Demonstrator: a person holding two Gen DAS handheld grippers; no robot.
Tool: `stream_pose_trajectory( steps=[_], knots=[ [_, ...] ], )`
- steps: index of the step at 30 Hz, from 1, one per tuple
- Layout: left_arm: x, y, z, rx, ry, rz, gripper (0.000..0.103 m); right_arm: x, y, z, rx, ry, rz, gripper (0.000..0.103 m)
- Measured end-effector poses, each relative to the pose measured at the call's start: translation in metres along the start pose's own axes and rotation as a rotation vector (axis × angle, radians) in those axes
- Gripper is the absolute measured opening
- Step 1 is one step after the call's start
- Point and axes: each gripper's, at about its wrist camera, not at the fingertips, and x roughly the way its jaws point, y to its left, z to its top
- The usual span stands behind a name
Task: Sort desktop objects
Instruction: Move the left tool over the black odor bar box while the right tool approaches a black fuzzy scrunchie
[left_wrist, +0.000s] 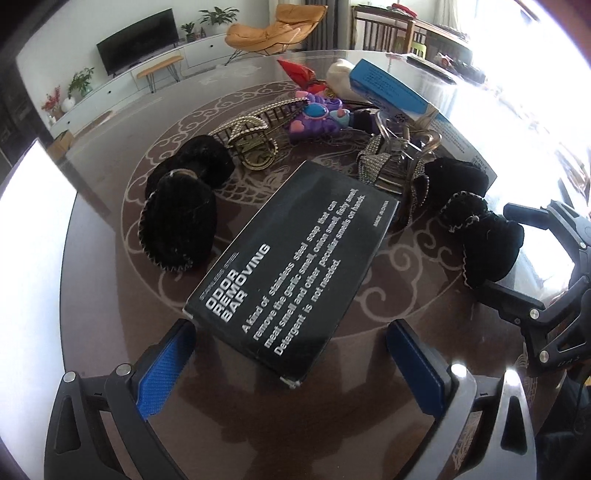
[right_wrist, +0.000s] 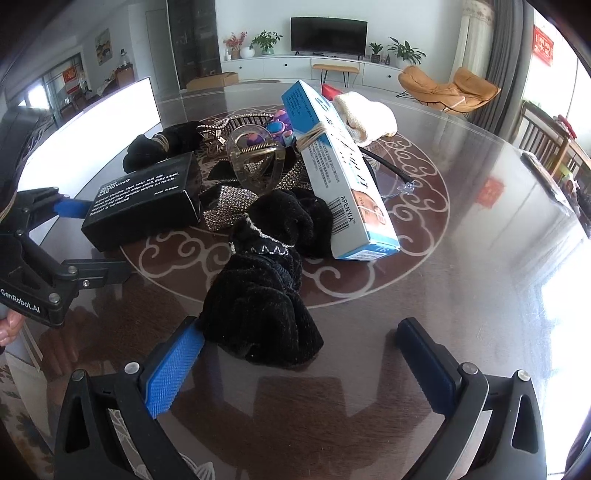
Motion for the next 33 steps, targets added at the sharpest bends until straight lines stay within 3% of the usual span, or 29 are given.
stream_pose_trajectory(
  steps=[3, 7, 15, 21, 23, 25, 27, 33],
  knots=[
    [0.002, -0.006, 0.017, 0.091, 0.002, 0.051, 0.103, 0.000, -0.003, 0.002, 0.008, -0.001, -0.007, 0.103],
    [0.007, -0.004, 0.038, 0.118, 0.000, 0.061, 0.103, -0.002, -0.004, 0.003, 0.012, -0.001, -0.009, 0.103],
    [0.028, 0.018, 0.076, -0.042, 0.022, -0.061, 0.103, -0.003, -0.004, 0.003, 0.012, -0.001, -0.008, 0.103],
    [0.031, 0.017, 0.079, -0.108, 0.010, -0.042, 0.103, -0.002, -0.004, 0.003, 0.012, -0.001, -0.011, 0.103],
    [0.023, 0.007, 0.064, -0.143, -0.028, -0.016, 0.097, -0.002, -0.004, 0.004, 0.012, -0.001, -0.011, 0.103],
    [0.013, -0.001, 0.049, -0.181, -0.075, 0.024, 0.074, -0.002, -0.004, 0.004, 0.017, -0.001, -0.014, 0.103],
    [0.000, -0.003, 0.026, -0.234, -0.094, 0.039, 0.061, -0.002, -0.005, 0.005, 0.021, -0.001, -0.017, 0.103],
    [-0.020, 0.005, -0.029, -0.441, -0.102, 0.123, 0.058, -0.001, -0.007, 0.007, 0.028, -0.001, -0.021, 0.103]
  ],
)
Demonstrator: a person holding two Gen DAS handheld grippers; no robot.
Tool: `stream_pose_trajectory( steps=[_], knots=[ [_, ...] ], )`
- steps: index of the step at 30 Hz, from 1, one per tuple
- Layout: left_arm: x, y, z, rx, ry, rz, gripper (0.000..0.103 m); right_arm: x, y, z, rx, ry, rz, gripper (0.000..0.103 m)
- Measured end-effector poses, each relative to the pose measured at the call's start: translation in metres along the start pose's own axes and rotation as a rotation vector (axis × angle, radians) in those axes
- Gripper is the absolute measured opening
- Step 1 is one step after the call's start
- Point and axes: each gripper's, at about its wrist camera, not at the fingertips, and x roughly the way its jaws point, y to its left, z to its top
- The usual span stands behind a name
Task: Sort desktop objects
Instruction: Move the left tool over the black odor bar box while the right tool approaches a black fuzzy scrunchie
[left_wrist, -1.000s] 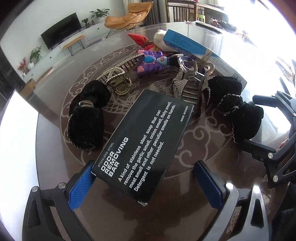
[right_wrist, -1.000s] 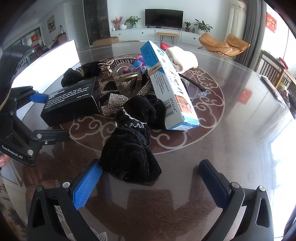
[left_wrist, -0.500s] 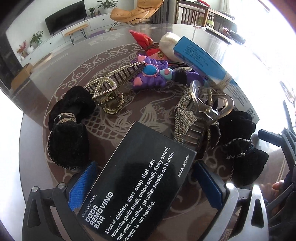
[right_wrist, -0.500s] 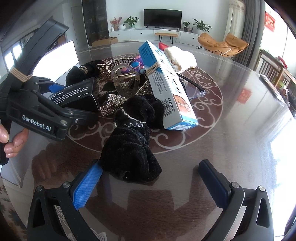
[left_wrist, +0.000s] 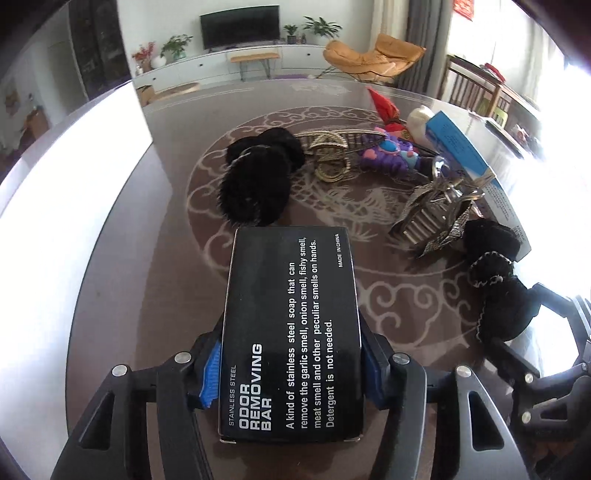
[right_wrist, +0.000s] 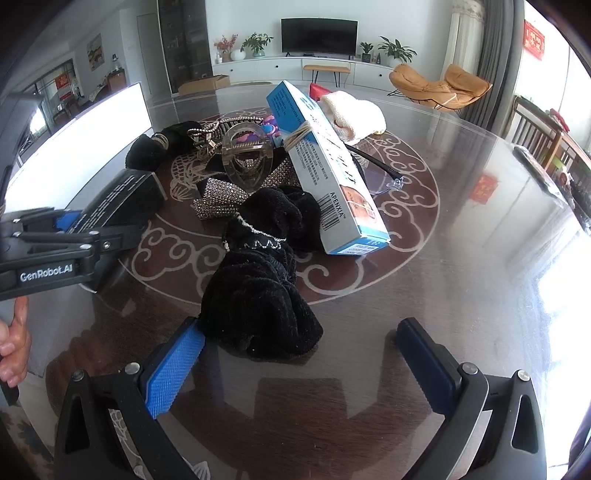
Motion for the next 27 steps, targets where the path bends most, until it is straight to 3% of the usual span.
stream_pose_trajectory(
  steps=[5, 7, 8, 27],
  knots=[
    [-0.009, 0.018, -0.020, -0.045, -0.036, 0.032, 0.063, 0.000, 0.000, 0.000, 0.001, 0.000, -0.001, 0.103],
    [-0.004, 0.022, -0.020, -0.055, -0.027, 0.048, 0.097, 0.000, 0.000, 0.000, 0.002, 0.000, -0.001, 0.103],
    [0.001, 0.022, -0.021, -0.075, -0.023, 0.056, 0.103, -0.001, -0.001, 0.000, 0.002, 0.000, -0.002, 0.103],
    [0.001, 0.018, -0.029, -0.096, -0.057, 0.070, 0.103, -0.001, 0.000, -0.001, 0.002, -0.001, -0.002, 0.103]
  ],
)
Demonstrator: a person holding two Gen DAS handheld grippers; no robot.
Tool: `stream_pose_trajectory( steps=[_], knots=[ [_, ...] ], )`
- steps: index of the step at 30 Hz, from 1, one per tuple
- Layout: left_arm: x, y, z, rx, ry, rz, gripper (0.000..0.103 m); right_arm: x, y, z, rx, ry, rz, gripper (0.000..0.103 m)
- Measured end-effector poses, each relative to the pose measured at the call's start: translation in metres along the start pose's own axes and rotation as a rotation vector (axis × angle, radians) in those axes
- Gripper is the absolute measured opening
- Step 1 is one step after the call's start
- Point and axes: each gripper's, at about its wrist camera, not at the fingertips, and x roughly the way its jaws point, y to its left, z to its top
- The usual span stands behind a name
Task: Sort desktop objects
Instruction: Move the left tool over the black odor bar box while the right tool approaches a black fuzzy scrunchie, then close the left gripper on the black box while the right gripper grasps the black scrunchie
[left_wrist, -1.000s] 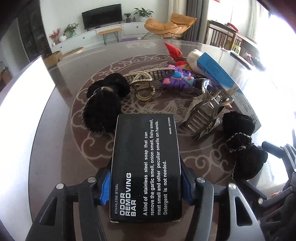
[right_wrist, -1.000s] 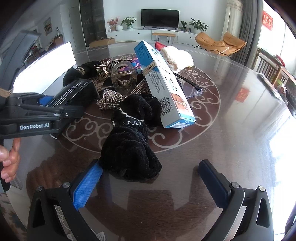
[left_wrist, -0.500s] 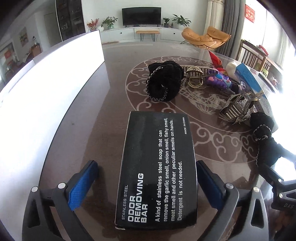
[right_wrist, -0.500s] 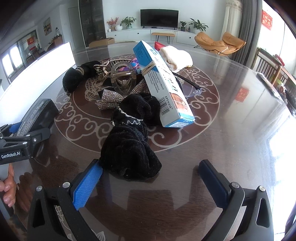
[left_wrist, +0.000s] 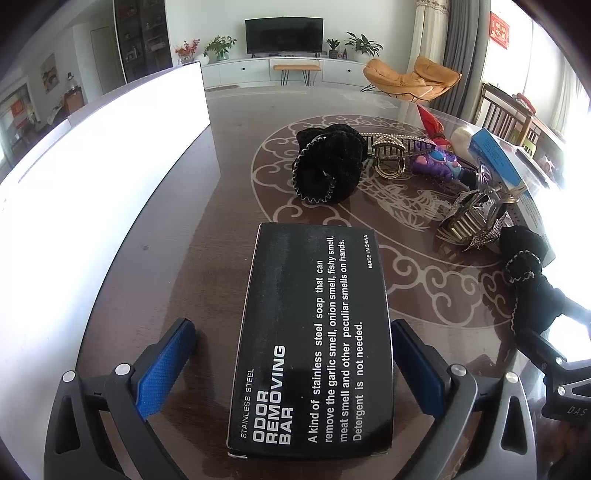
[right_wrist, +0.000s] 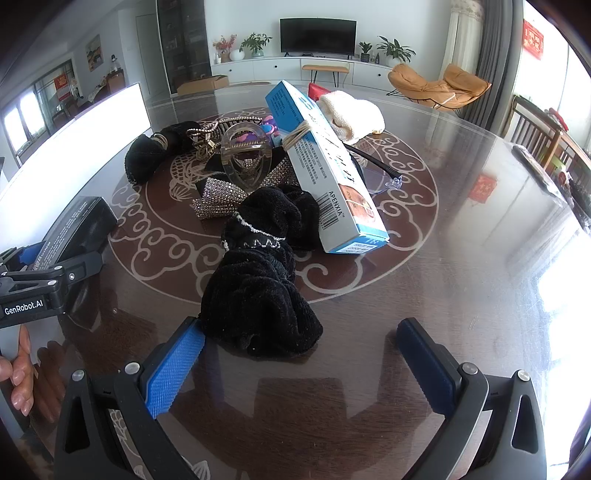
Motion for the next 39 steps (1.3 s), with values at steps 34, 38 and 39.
stream_pose_trajectory(
  steps=[34, 38, 39],
  knots=[
    [-0.0001, 0.0012, 0.0009, -0.008, -0.005, 0.010, 0.103, 0.0003, 0.0011, -0.0027, 0.000, 0.000, -0.002, 0.103],
    [-0.0004, 0.0021, 0.0010, -0.010, -0.006, 0.013, 0.103, 0.0003, 0.0012, -0.0026, 0.001, 0.000, 0.000, 0.103],
    [-0.0005, 0.0023, 0.0012, -0.010, -0.006, 0.013, 0.103, 0.0001, 0.0017, -0.0030, 0.001, 0.000, -0.001, 0.103]
  ],
)
